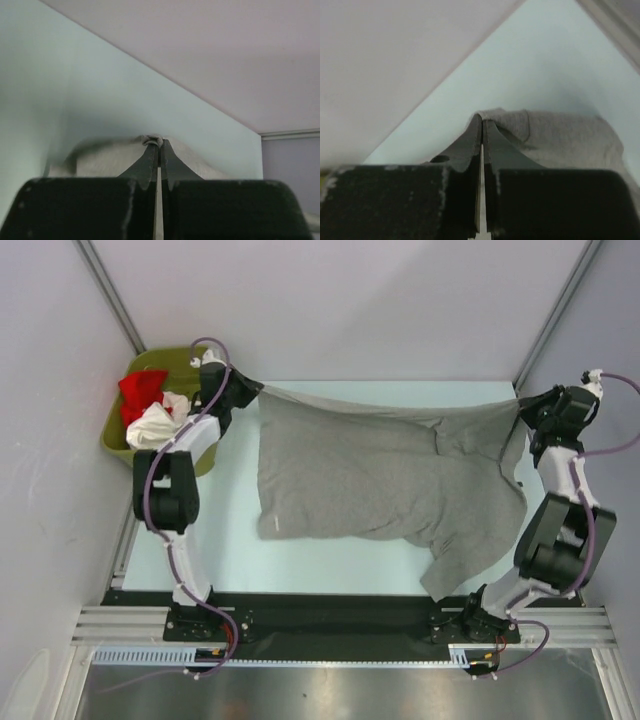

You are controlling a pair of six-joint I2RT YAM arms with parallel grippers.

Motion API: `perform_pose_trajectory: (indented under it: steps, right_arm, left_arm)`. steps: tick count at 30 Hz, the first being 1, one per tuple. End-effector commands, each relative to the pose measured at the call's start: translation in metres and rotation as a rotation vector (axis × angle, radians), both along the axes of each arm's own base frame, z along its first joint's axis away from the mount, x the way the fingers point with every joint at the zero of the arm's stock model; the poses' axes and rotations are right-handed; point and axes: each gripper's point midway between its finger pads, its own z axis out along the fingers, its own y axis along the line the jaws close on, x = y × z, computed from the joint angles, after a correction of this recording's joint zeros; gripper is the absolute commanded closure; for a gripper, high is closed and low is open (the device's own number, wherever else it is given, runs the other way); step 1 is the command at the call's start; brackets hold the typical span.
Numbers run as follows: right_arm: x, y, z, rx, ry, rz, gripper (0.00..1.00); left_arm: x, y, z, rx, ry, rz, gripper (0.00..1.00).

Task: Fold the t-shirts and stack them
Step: Fold the tshirt

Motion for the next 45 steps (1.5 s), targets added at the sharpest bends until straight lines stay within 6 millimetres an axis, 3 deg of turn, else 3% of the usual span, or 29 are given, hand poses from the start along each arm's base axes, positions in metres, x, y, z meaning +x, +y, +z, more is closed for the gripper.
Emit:
perform_pose_trajectory:
  steps: [1, 2, 4, 5, 8, 12, 23, 28, 29, 31, 32, 34, 35, 36, 37, 39, 41, 43, 44, 45]
  right_arm:
    - [0.040, -0.004, -0.002, 0.004, -0.011, 0.066, 1.00]
    - [0.050, -0.002, 0.005, 0.006, -0.026, 0.096, 1.00]
    - [0.062, -0.001, -0.007, 0.032, 0.006, 0.112, 1.00]
    - [0.072, -0.003, -0.012, 0.040, 0.018, 0.124, 1.00]
    - [0.085, 0.000, -0.031, 0.064, 0.075, 0.140, 1.00]
    - [0.099, -0.001, -0.033, 0.093, 0.082, 0.153, 1.00]
    - [0.110, -0.012, -0.047, 0.107, 0.090, 0.133, 1.00]
    - [0.129, -0.016, -0.052, 0.132, 0.038, 0.121, 1.00]
    - [0.134, -0.018, -0.066, 0.142, 0.053, 0.118, 1.00]
    - [0.145, -0.019, -0.067, 0.145, 0.041, 0.120, 1.00]
    - [0.149, -0.019, -0.078, 0.156, 0.051, 0.119, 1.00]
    - [0.158, -0.020, -0.080, 0.150, 0.038, 0.118, 1.00]
    - [0.162, -0.022, -0.094, 0.153, 0.055, 0.110, 1.00]
    - [0.165, -0.022, -0.096, 0.149, 0.053, 0.114, 1.00]
    - [0.170, -0.022, -0.095, 0.142, 0.047, 0.120, 1.00]
    - [0.177, -0.022, -0.111, 0.137, 0.067, 0.133, 0.98]
    - [0.185, -0.024, -0.110, 0.124, 0.056, 0.141, 0.95]
    - [0.190, -0.025, -0.131, 0.136, 0.097, 0.141, 0.94]
    - [0.198, -0.028, -0.119, 0.117, 0.078, 0.139, 0.91]
    - [0.197, -0.027, -0.130, 0.126, 0.140, 0.142, 0.89]
  left_arm:
    - [0.027, -0.009, 0.047, 0.021, -0.156, -0.045, 1.00]
    - [0.033, -0.010, 0.029, 0.026, -0.120, -0.046, 1.00]
    - [0.042, -0.013, 0.032, 0.019, -0.133, -0.060, 1.00]
    - [0.045, -0.017, 0.022, 0.010, -0.110, -0.075, 1.00]
    - [0.052, -0.019, 0.019, 0.018, -0.100, -0.076, 1.00]
    - [0.056, -0.020, 0.005, 0.016, -0.072, -0.082, 1.00]
    - [0.078, -0.017, 0.003, 0.034, -0.076, -0.058, 1.00]
    - [0.097, -0.011, 0.004, 0.026, -0.092, -0.012, 1.00]
    - [0.101, -0.010, -0.008, 0.025, -0.076, -0.003, 1.00]
    - [0.109, -0.010, -0.004, 0.010, -0.088, 0.007, 1.00]
    - [0.112, -0.009, -0.018, 0.008, -0.065, 0.014, 1.00]
    - [0.118, -0.009, -0.019, 0.001, -0.071, 0.024, 1.00]
    - [0.120, -0.008, -0.023, 0.003, -0.063, 0.027, 1.00]
    - [0.124, -0.007, -0.037, 0.007, -0.044, 0.036, 1.00]
    - [0.128, -0.007, -0.031, 0.010, -0.060, 0.036, 1.00]
    - [0.131, -0.005, -0.037, 0.017, -0.053, 0.042, 1.00]
    - [0.134, -0.003, -0.045, 0.026, -0.049, 0.051, 1.00]
    - [0.138, 0.000, -0.051, 0.042, -0.049, 0.057, 0.99]
    - [0.139, 0.000, -0.051, 0.046, -0.048, 0.055, 0.98]
    - [0.138, 0.002, -0.055, 0.053, -0.029, 0.061, 0.91]
